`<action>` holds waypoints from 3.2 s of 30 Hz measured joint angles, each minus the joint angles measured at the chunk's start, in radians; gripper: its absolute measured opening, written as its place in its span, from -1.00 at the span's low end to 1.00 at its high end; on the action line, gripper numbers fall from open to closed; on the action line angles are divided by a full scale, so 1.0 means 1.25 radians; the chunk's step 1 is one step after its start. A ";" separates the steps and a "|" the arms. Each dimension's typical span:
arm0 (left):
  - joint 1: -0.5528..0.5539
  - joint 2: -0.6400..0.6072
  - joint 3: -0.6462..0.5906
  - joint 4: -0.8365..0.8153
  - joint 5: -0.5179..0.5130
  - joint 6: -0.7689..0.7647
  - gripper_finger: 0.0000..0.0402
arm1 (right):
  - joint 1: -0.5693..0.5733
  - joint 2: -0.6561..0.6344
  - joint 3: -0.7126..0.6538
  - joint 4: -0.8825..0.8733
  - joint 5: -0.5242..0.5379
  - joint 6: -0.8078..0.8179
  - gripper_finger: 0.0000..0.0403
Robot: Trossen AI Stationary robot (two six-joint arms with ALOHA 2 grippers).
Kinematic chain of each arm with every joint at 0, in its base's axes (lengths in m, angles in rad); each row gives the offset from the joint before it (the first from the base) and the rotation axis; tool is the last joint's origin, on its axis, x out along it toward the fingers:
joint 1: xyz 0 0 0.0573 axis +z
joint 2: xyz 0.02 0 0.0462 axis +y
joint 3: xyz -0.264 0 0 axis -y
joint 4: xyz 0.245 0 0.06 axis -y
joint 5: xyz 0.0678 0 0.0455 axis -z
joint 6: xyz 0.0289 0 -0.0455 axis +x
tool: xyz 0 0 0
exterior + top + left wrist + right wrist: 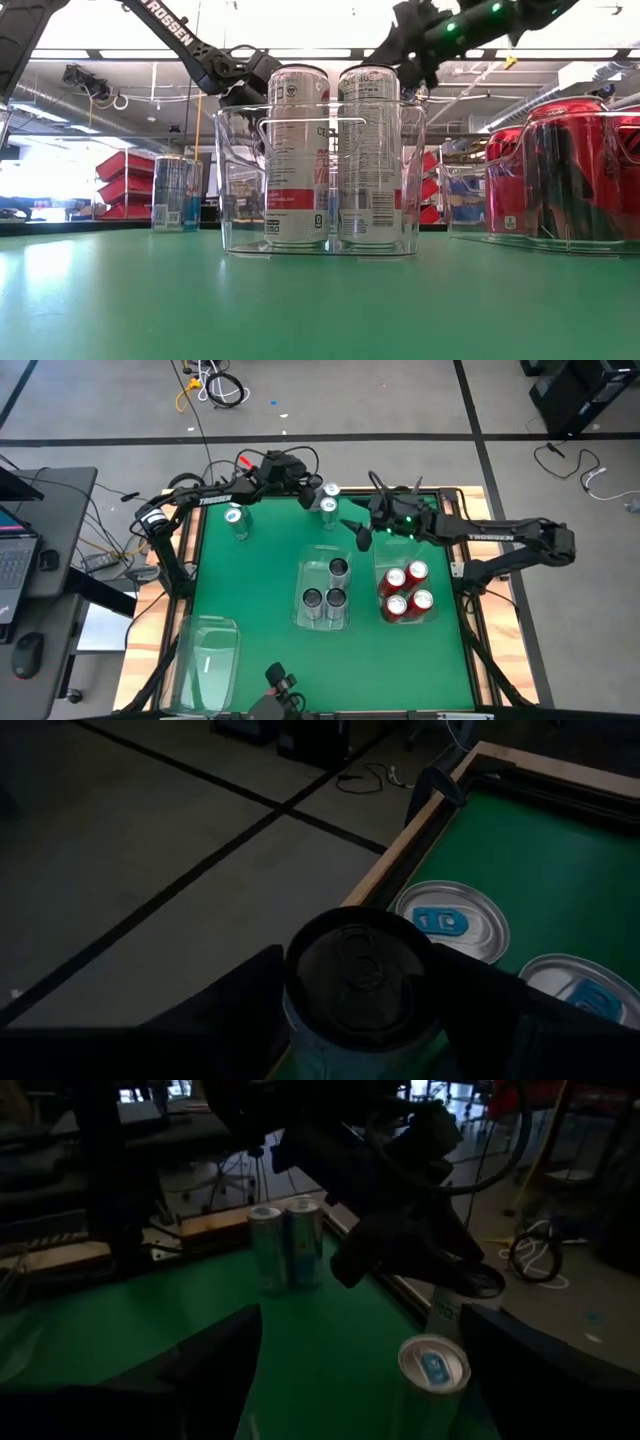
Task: Sort soda cans
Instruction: Put the white-pink soda can into the top left transparent bin
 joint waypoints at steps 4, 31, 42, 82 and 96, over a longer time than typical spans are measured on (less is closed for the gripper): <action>0.000 -0.010 -0.001 -0.012 0.003 0.003 0.18 | -0.051 0.043 0.000 0.055 -0.059 -0.001 0.62; 0.049 -0.124 0.148 -0.332 0.008 0.089 0.26 | -0.209 0.397 0.348 -0.054 -0.160 -0.026 0.69; 0.079 -0.135 0.147 -0.327 0.081 0.090 0.26 | -0.240 0.562 0.492 -0.146 -0.172 -0.041 0.71; 0.105 -0.308 0.147 -0.287 0.050 0.103 0.26 | -0.126 0.340 0.533 -0.317 -0.214 -0.045 0.10; 0.098 -0.319 0.147 -0.295 0.057 0.098 0.26 | 0.182 0.274 0.431 -0.377 0.029 0.049 0.10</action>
